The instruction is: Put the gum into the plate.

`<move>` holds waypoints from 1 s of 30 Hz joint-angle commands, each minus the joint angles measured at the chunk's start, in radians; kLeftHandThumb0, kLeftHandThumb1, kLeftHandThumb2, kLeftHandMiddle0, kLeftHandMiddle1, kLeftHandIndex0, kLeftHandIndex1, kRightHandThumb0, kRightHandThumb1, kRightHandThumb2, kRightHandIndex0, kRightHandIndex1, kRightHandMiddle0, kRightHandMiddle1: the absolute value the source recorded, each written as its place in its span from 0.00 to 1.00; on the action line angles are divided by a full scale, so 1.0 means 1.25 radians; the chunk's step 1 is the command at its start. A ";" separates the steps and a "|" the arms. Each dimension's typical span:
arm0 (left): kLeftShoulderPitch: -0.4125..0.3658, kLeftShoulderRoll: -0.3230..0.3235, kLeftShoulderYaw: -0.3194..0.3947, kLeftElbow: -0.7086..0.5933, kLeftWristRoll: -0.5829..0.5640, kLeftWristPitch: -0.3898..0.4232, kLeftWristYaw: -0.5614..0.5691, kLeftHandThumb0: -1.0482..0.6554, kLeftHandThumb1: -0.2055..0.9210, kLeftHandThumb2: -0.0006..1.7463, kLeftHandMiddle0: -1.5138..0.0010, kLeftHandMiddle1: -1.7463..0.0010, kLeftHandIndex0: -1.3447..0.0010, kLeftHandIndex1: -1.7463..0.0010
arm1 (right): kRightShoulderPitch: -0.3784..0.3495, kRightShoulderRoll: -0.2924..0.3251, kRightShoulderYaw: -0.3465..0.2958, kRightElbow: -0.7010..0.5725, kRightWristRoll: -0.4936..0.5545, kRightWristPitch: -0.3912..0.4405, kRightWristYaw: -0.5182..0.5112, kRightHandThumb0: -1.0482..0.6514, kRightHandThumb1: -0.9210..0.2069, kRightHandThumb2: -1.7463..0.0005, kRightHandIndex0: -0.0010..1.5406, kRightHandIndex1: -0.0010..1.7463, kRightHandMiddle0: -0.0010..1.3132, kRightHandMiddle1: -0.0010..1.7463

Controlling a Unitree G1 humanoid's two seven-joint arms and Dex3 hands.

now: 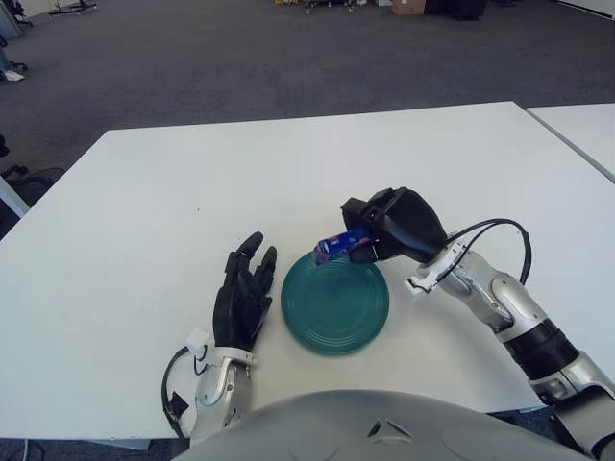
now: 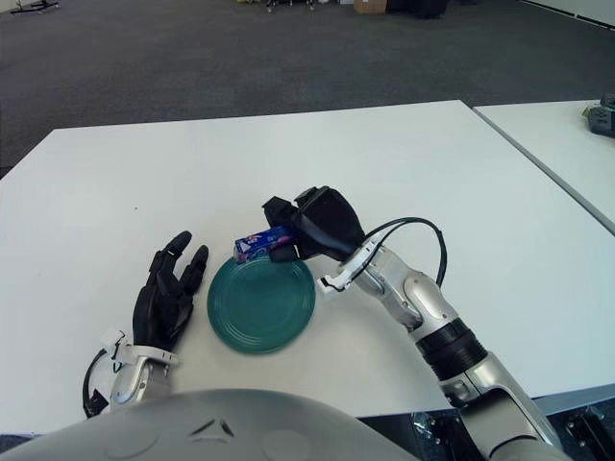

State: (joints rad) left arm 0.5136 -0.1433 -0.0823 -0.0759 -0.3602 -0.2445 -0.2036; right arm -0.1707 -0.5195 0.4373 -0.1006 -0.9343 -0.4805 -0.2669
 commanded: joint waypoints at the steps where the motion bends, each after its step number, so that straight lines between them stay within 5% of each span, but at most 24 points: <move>1: 0.009 -0.007 0.001 0.010 0.011 0.021 0.017 0.10 1.00 0.52 0.79 1.00 1.00 0.60 | 0.007 0.003 0.002 -0.020 -0.004 -0.009 0.022 0.36 0.09 0.58 0.81 1.00 0.75 1.00; 15: 0.014 -0.013 -0.002 0.004 0.039 0.014 0.032 0.11 1.00 0.54 0.78 1.00 1.00 0.57 | 0.031 0.005 0.024 -0.014 0.004 -0.051 0.095 0.36 0.08 0.59 0.79 1.00 0.76 1.00; 30: 0.012 -0.015 -0.012 -0.002 0.048 0.018 0.041 0.12 1.00 0.55 0.79 1.00 1.00 0.57 | 0.024 0.011 0.060 0.022 -0.125 -0.054 0.051 0.34 0.13 0.59 0.84 1.00 0.80 1.00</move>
State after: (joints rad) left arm 0.5186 -0.1481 -0.0923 -0.0885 -0.3166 -0.2441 -0.1752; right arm -0.1264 -0.5015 0.5058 -0.0847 -1.0568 -0.5531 -0.1862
